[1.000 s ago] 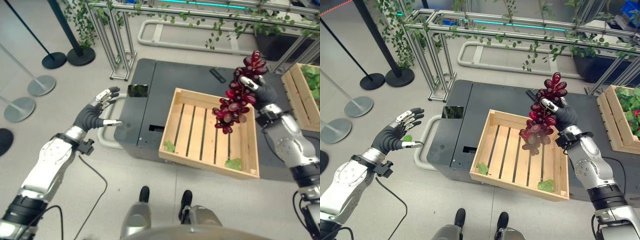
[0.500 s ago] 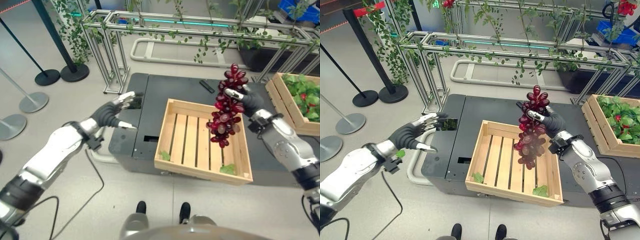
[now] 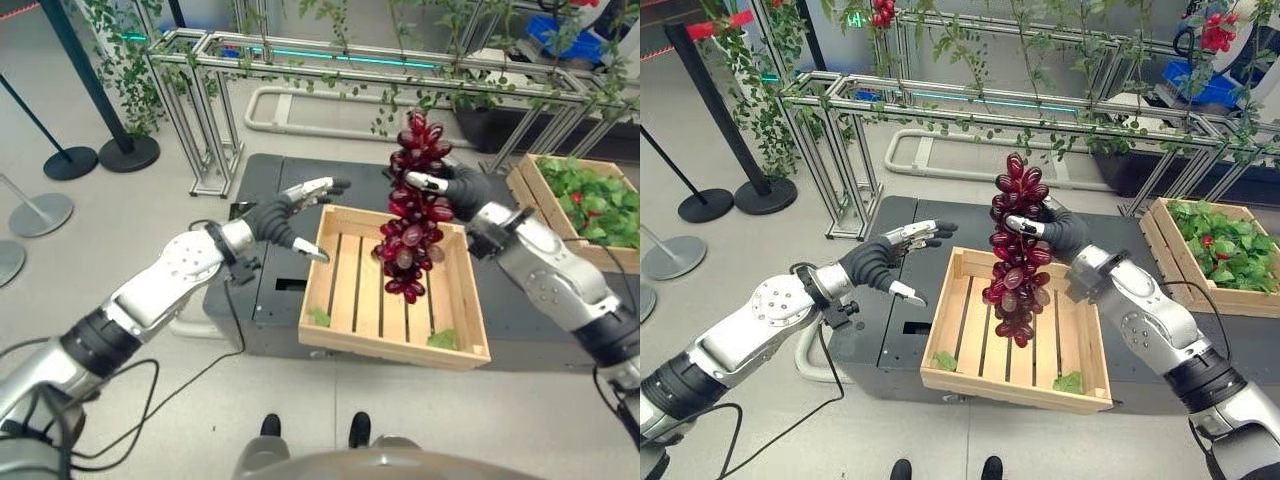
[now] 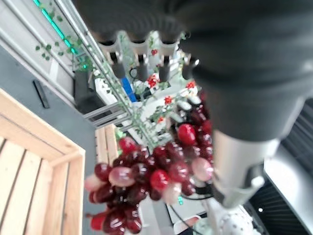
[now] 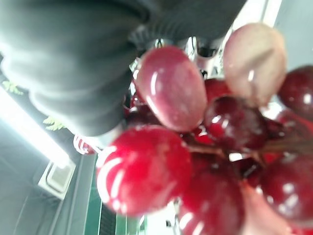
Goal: Pick up the fruits from the basket on one side to the basket on the other side
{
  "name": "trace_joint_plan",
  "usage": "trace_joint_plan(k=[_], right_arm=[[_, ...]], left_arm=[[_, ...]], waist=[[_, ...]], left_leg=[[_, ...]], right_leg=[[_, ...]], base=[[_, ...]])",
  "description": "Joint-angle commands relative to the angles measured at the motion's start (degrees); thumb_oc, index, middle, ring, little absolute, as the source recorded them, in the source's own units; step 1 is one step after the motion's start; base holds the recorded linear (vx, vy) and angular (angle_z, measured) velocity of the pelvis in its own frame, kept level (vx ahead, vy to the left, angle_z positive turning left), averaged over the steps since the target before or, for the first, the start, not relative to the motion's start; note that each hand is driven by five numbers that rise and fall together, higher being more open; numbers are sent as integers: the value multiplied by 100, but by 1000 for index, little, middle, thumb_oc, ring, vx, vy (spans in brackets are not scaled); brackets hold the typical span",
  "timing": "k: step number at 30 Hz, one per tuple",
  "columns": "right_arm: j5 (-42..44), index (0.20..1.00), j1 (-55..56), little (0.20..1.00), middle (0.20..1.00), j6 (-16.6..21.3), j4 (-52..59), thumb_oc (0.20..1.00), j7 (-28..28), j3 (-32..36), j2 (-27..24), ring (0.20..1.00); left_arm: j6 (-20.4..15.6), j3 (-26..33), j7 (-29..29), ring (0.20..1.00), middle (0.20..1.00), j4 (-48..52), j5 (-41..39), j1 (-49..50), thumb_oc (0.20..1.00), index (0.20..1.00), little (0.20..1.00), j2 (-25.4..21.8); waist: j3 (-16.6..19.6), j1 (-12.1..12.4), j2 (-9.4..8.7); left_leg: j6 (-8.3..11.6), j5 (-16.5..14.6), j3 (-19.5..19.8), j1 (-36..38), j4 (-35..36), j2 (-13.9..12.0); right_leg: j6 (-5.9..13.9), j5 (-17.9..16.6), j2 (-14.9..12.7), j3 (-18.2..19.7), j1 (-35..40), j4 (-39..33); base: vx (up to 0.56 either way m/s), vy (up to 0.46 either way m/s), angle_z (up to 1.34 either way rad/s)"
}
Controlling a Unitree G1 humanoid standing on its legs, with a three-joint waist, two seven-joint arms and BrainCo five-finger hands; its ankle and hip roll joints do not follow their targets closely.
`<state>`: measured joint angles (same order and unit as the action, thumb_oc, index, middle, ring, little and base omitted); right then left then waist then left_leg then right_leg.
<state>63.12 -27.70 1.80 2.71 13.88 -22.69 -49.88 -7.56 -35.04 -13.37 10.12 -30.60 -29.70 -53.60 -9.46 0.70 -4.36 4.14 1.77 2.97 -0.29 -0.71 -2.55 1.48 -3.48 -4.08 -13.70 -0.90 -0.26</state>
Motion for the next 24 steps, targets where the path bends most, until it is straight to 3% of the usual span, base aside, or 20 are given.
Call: trace_joint_plan(k=[1,12,24], right_arm=[[122,200,-555,200,200,442,401,200,43,211,51,200],[41,200,-900,200,200,515,562,200,43,-21,276,200],[-160,200,-1533,200,200,523,551,200,6,-560,505,200]], left_arm=[[-188,149,99,1000,1000,-51,-164,-370,1000,1000,1000,55],[-143,65,68,1000,1000,18,-190,-377,1000,1000,1000,61],[-66,-555,53,1000,1000,-319,-299,-1133,1000,1000,1000,385]], waist=[[173,-51,-164],[307,-63,-205],[434,-113,-177]], left_leg=[[-154,-527,-80,-188,-446,265],[-156,-576,-89,-78,-406,259],[-160,-587,-66,24,-337,243]], right_leg=[[569,617,-232,-273,270,296],[555,641,-202,-210,375,236],[544,672,-192,-185,448,212]], base=[[41,9,3],[10,2,0],[1,-1,-1]])
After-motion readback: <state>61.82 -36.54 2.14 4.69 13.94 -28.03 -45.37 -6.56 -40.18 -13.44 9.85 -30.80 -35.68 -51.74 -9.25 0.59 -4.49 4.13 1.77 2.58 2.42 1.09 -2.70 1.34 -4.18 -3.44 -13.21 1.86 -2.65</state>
